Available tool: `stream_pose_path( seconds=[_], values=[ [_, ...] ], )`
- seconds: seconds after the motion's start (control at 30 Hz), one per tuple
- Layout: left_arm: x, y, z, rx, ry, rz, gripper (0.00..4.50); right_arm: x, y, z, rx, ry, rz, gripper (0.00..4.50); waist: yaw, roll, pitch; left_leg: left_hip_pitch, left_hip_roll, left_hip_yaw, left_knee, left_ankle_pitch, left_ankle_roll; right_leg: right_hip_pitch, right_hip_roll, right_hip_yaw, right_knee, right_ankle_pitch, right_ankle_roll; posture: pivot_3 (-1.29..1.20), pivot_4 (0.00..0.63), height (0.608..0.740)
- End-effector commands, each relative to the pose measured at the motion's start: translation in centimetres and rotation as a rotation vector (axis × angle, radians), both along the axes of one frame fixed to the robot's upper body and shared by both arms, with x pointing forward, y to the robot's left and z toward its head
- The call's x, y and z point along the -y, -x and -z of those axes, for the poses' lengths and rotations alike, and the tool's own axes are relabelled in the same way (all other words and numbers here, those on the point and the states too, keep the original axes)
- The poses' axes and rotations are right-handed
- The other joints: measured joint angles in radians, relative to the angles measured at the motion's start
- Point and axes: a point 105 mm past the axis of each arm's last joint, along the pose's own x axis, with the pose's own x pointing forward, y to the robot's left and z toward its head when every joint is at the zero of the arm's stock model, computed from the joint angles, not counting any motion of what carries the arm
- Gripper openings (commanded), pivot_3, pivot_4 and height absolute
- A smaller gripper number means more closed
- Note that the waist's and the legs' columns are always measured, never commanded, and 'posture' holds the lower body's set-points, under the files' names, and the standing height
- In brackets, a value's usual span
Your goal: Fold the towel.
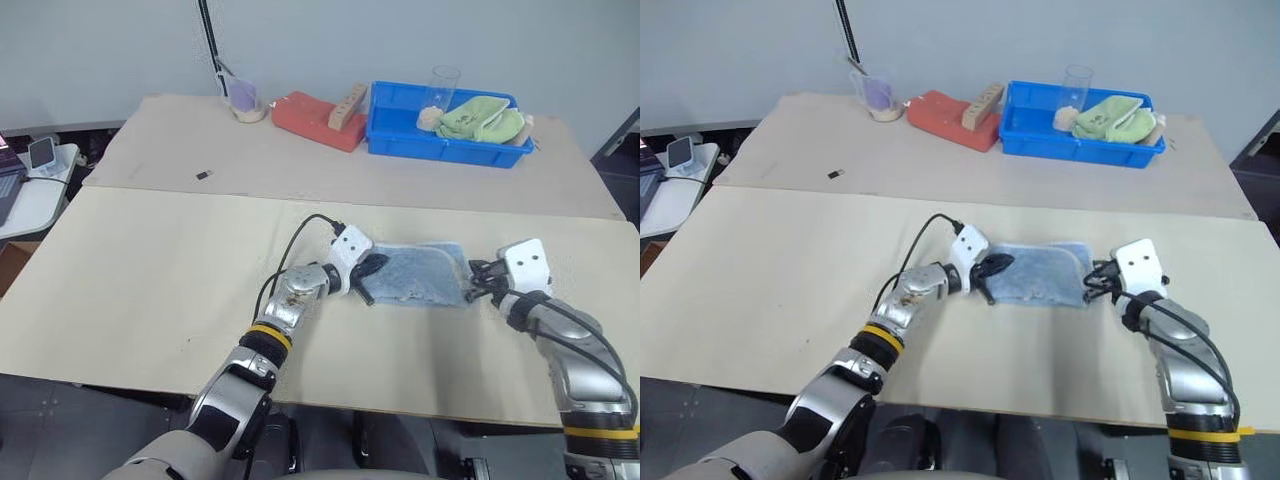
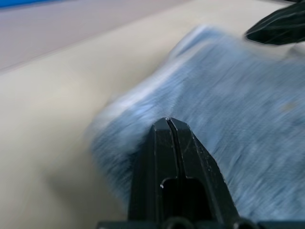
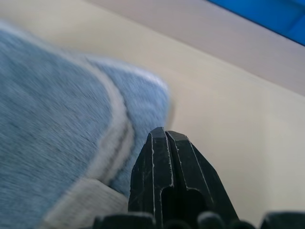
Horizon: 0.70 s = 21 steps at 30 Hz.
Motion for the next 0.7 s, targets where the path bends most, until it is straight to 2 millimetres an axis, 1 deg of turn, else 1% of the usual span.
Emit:
stream_pose_path(
  seconds=[0.03,0.07,0.13,0.17,0.2,0.27,0.33,0.37,0.4,0.47,0.57,0.7],
  values=[
    [-0.6,1.7,-3.7,0.171,0.008,0.122,0.00,-0.3,0.3,-3.4,0.078,-0.005,-0.059,1.26,-0.002,0.000,0.000,0.000,0.000,0.000,0.000,0.000,0.000,0.000,0.000,0.000,0.000,0.000,0.000,0.00,0.150,0.689],
    [-1.2,2.1,-4.1,0.217,-0.020,0.149,0.26,-0.3,0.4,-3.7,0.073,-0.006,-0.070,1.61,-0.003,0.000,0.000,0.000,0.000,0.000,0.000,0.000,0.000,0.000,0.000,0.000,0.000,0.000,0.000,0.00,0.150,0.689],
    [-2.7,3.5,-5.2,0.254,-0.031,0.235,0.88,-0.3,0.7,-3.8,0.047,-0.003,-0.095,2.27,-0.005,0.000,0.000,0.001,0.001,0.000,0.000,0.000,0.000,0.000,0.000,0.000,0.001,0.000,0.000,0.00,0.150,0.689],
    [-3.6,4.2,-5.8,0.265,-0.040,0.276,1.32,-0.3,0.9,-3.9,0.032,-0.001,-0.109,2.64,-0.007,0.000,0.000,0.001,0.001,0.000,0.000,0.000,0.000,0.000,0.000,0.000,0.001,0.000,0.000,0.00,0.150,0.689],
    [-4.6,5.0,-6.3,0.267,-0.050,0.320,1.71,-0.3,1.0,-4.1,0.021,-0.001,-0.124,2.90,-0.006,0.001,0.000,0.001,0.003,0.000,0.000,0.000,0.000,0.000,0.000,0.000,0.001,0.000,0.000,0.00,0.150,0.689],
    [-6.7,6.5,-7.4,0.268,-0.072,0.386,2.76,-0.3,1.0,-4.4,0.002,-0.015,-0.147,3.69,-0.007,0.001,0.000,0.001,0.005,0.000,0.000,0.000,0.000,0.000,0.001,0.000,0.001,0.000,0.000,0.00,0.150,0.689],
    [-8.1,7.3,-8.3,0.242,-0.080,0.407,3.74,-0.2,0.7,-4.3,-0.022,-0.035,-0.154,4.36,-0.008,0.001,0.000,0.001,0.007,0.001,0.000,0.000,0.000,0.000,0.001,0.000,0.001,0.000,0.000,0.00,0.150,0.689],
    [-8.6,7.6,-8.8,0.220,-0.075,0.415,4.24,-0.1,0.6,-4.2,-0.036,-0.048,-0.153,4.50,-0.007,0.001,0.000,0.001,0.007,0.001,0.000,0.000,0.000,0.000,0.001,0.000,0.001,0.000,0.000,0.00,0.150,0.689],
    [-9.2,8.2,-9.5,0.182,-0.061,0.432,4.49,-0.1,0.4,-3.9,-0.054,-0.067,-0.151,4.50,-0.004,0.001,0.000,0.001,0.007,0.001,0.000,0.000,0.000,0.000,0.001,0.000,0.001,0.000,0.000,0.00,0.150,0.689],
    [-10.5,9.2,-10.8,0.140,-0.045,0.461,4.49,0.2,-0.1,-3.2,-0.099,-0.098,-0.142,4.50,-0.005,0.001,0.000,0.002,0.007,0.001,0.000,0.000,0.000,0.001,0.001,-0.001,0.000,0.000,0.000,0.00,0.150,0.689],
    [-11.9,10.1,-12.0,0.131,-0.075,0.478,4.49,0.6,-0.9,-1.9,-0.167,-0.128,-0.133,4.50,-0.004,0.001,0.000,0.002,0.007,0.002,0.000,0.000,0.000,0.001,0.002,-0.001,0.000,0.000,0.000,0.00,0.150,0.689],
    [-12.5,11.4,-12.8,0.167,-0.107,0.519,4.49,0.8,-1.9,-0.1,-0.256,-0.186,-0.120,4.50,-0.006,0.001,0.000,0.002,0.007,0.002,0.000,0.000,0.000,0.001,0.002,-0.001,0.000,0.000,0.000,0.00,0.150,0.689]
  ],
)
